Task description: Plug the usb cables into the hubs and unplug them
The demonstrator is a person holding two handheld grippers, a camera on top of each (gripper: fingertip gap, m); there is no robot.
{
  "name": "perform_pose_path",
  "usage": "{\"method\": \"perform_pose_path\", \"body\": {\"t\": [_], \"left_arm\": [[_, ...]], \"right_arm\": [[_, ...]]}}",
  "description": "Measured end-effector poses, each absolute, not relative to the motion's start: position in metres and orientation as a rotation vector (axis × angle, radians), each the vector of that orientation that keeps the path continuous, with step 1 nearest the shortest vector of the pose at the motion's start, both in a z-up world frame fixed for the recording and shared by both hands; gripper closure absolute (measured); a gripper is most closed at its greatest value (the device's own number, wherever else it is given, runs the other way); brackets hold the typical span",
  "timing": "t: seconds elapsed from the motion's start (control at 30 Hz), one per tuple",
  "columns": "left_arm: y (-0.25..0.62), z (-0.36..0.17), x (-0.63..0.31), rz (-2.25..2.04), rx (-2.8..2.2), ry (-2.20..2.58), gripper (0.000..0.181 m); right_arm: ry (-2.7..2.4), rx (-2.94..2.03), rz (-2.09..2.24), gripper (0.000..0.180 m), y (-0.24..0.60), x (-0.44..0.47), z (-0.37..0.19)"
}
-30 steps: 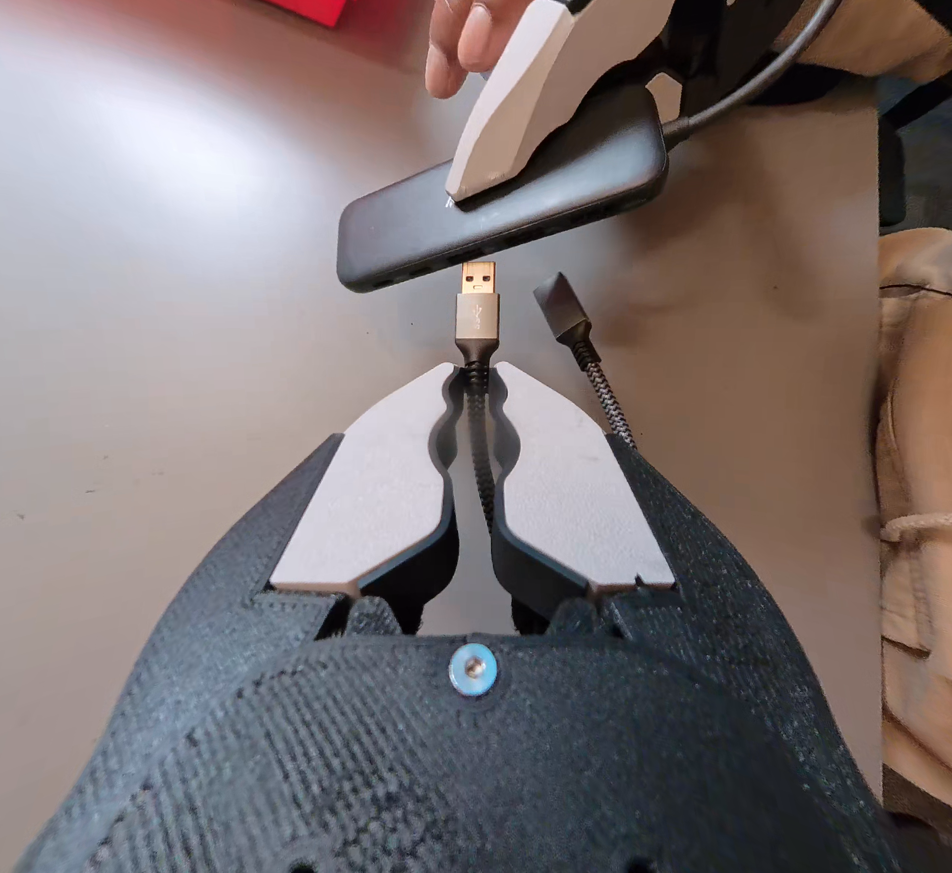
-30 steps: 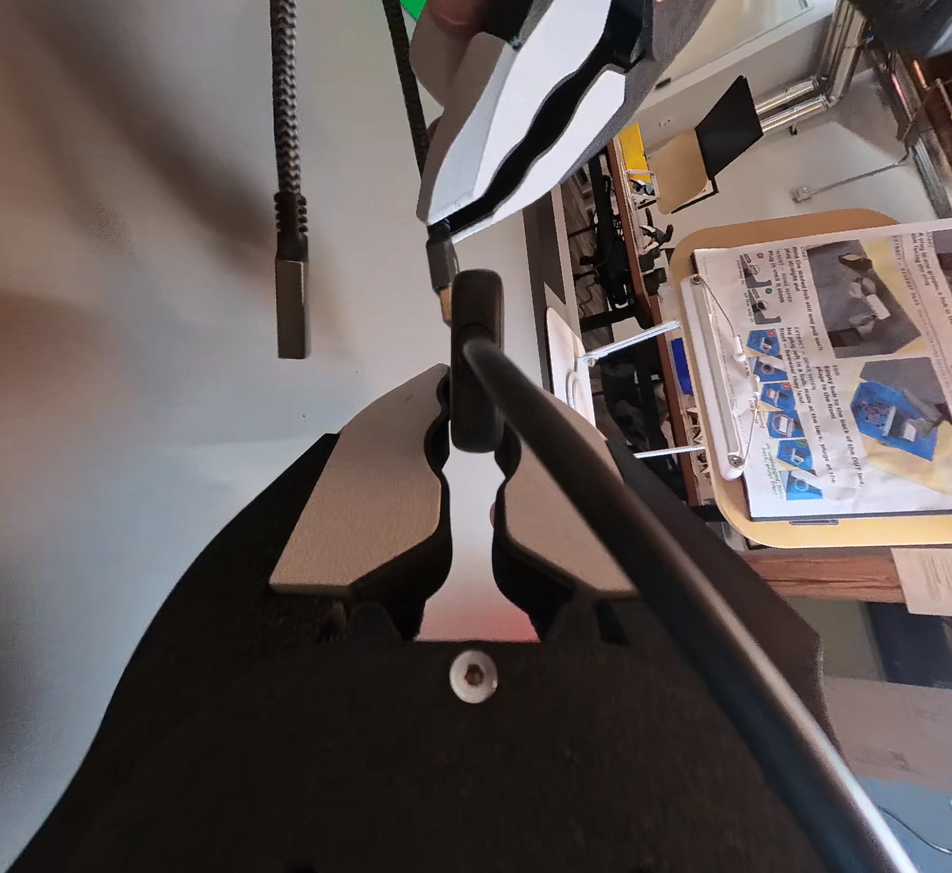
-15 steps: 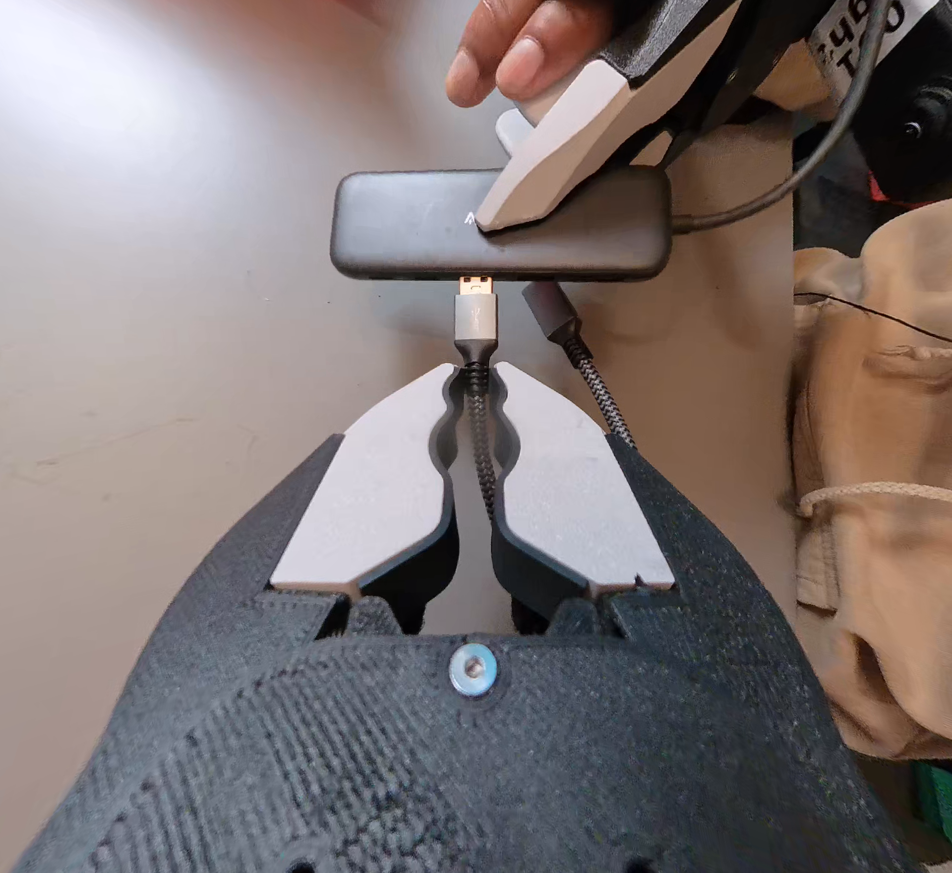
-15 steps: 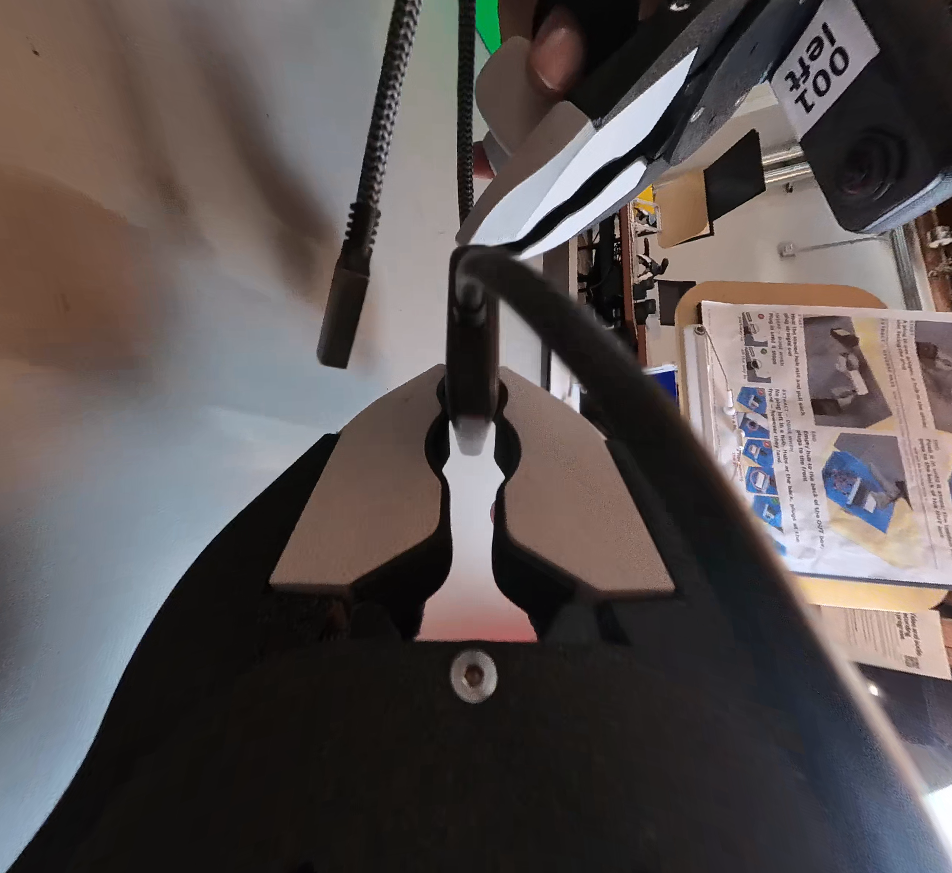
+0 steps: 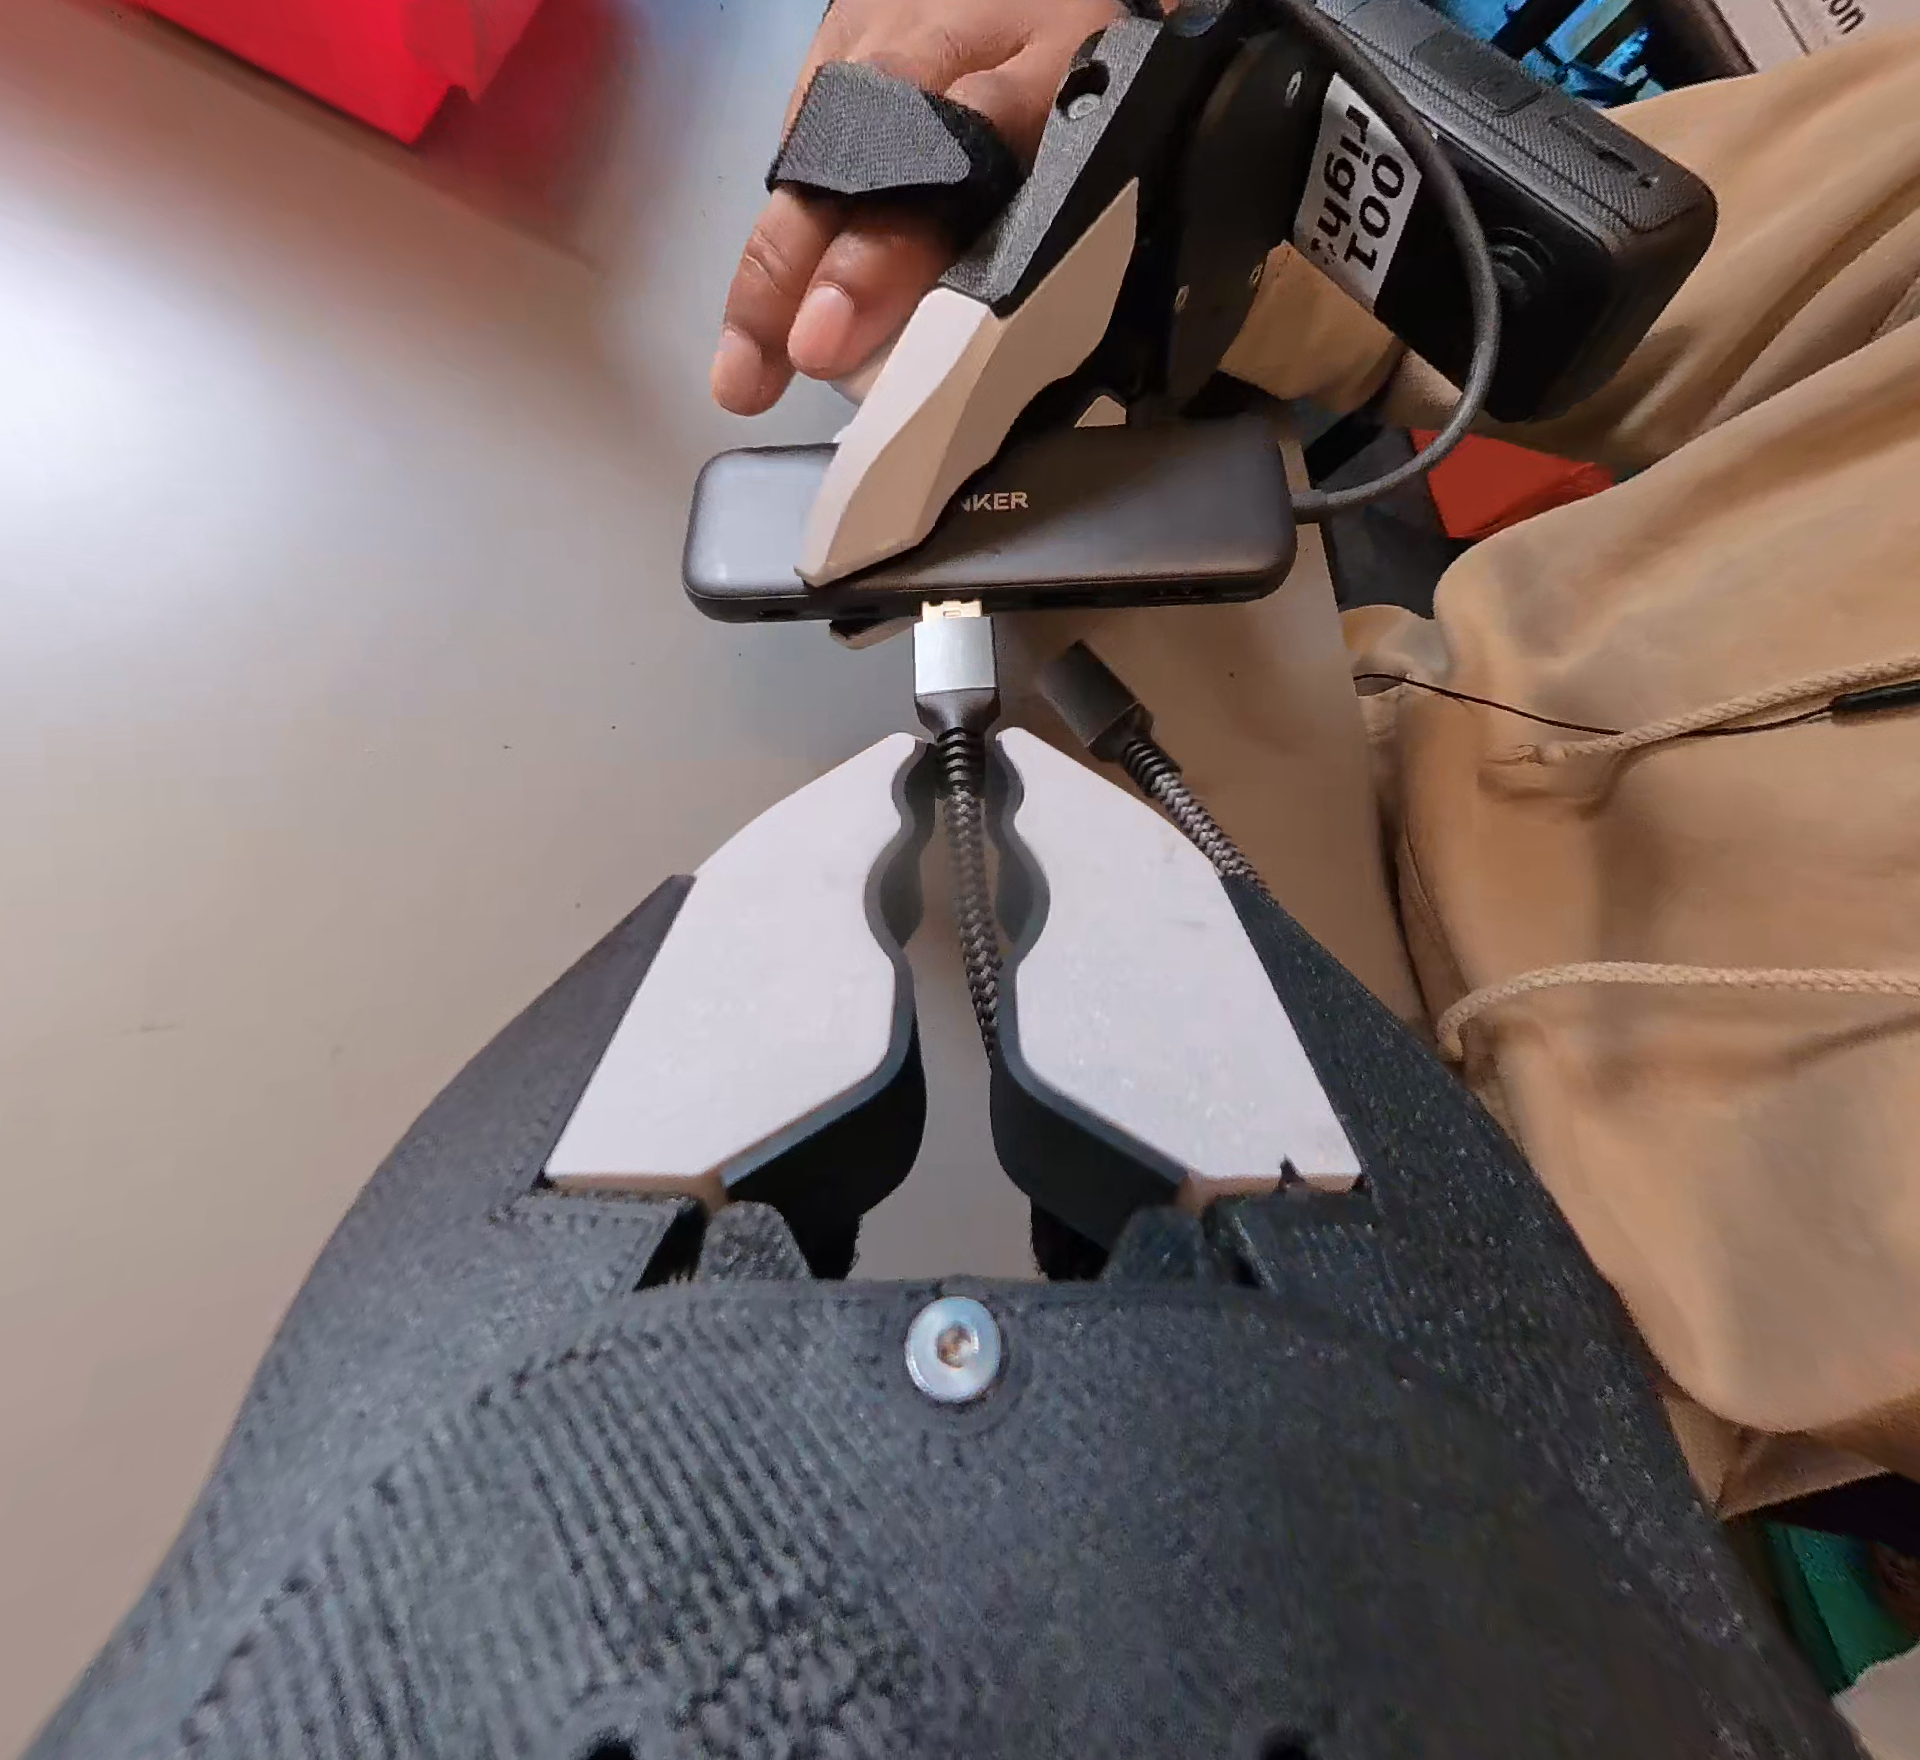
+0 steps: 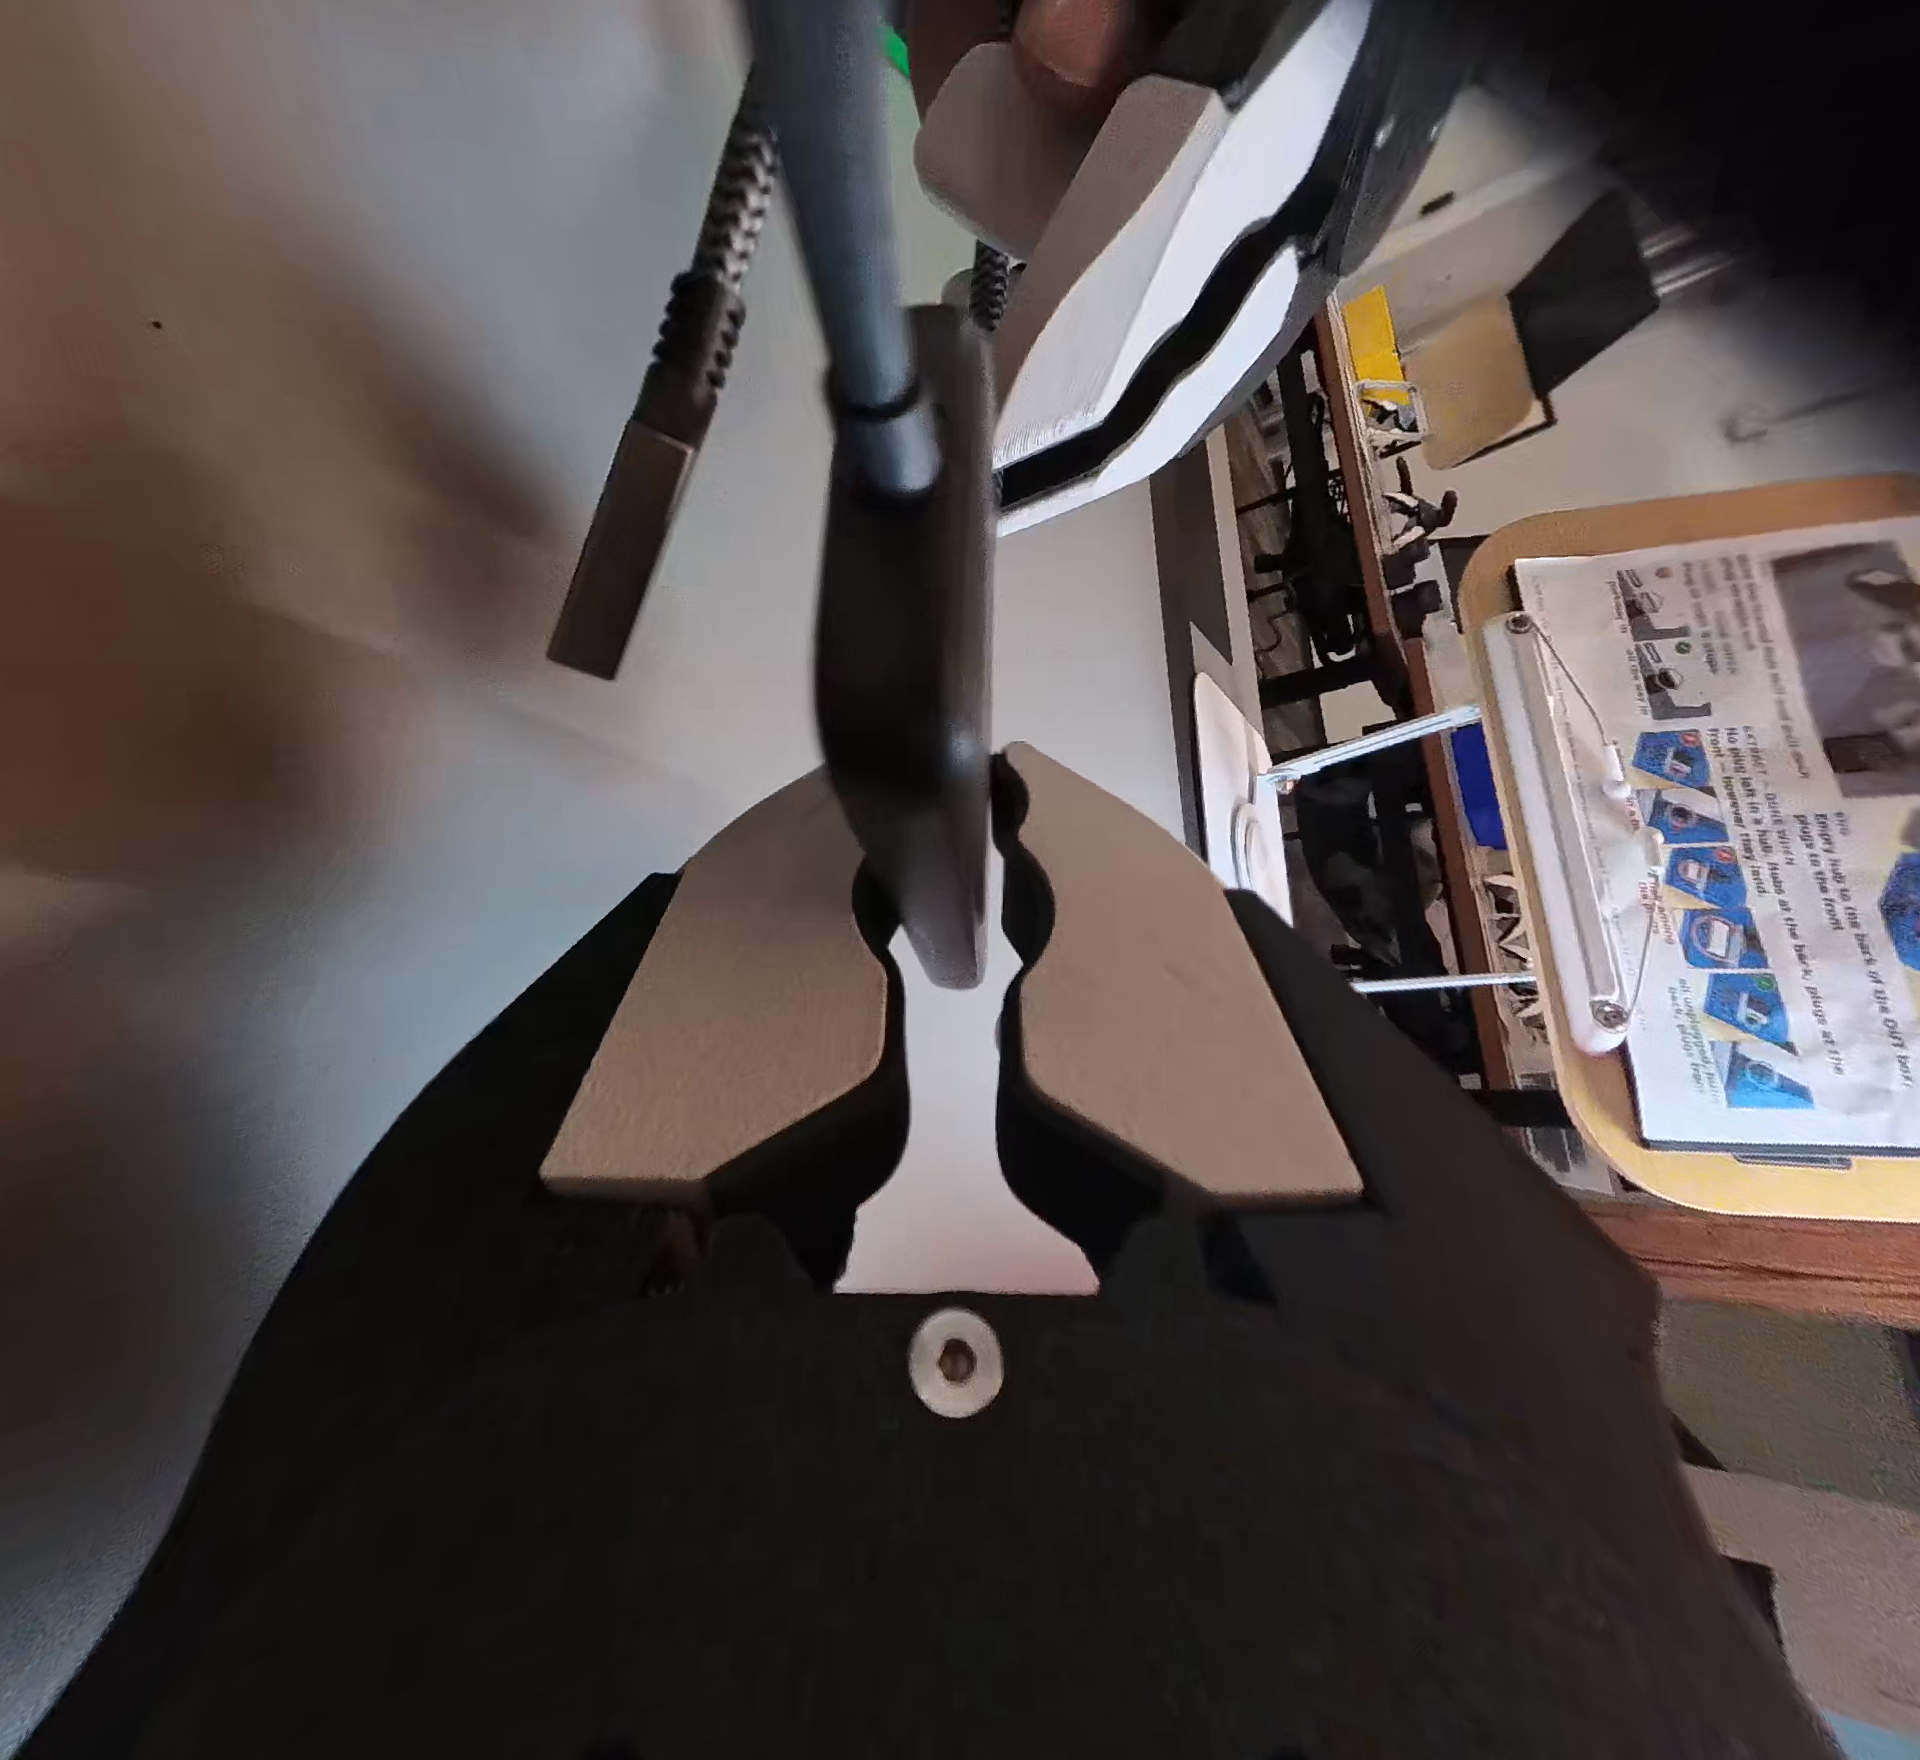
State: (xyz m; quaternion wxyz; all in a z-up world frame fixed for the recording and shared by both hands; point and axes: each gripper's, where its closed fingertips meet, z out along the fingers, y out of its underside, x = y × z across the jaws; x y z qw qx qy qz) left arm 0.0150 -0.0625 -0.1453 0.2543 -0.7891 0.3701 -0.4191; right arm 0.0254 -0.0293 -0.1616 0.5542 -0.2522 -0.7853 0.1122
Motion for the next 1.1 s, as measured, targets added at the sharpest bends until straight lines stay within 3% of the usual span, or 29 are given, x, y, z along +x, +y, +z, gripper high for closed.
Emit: {"method": "perform_pose_path", "body": {"t": [0.7,0.97,1.1], "left_arm": [[-0.059,-0.149,0.028,-1.046,-2.135,0.986,0.171],[-0.051,-0.142,0.012,-1.069,-2.138,0.866,0.171],[-0.048,-0.143,0.008,-1.09,-2.146,0.818,0.171]], "right_arm": [[-1.844,-0.565,0.183,0.168,-0.026,0.024,-0.16],[-1.778,-0.648,0.294,0.156,-0.021,0.027,-0.147],[-1.778,-0.626,0.284,0.162,-0.024,0.027,-0.147]]}}
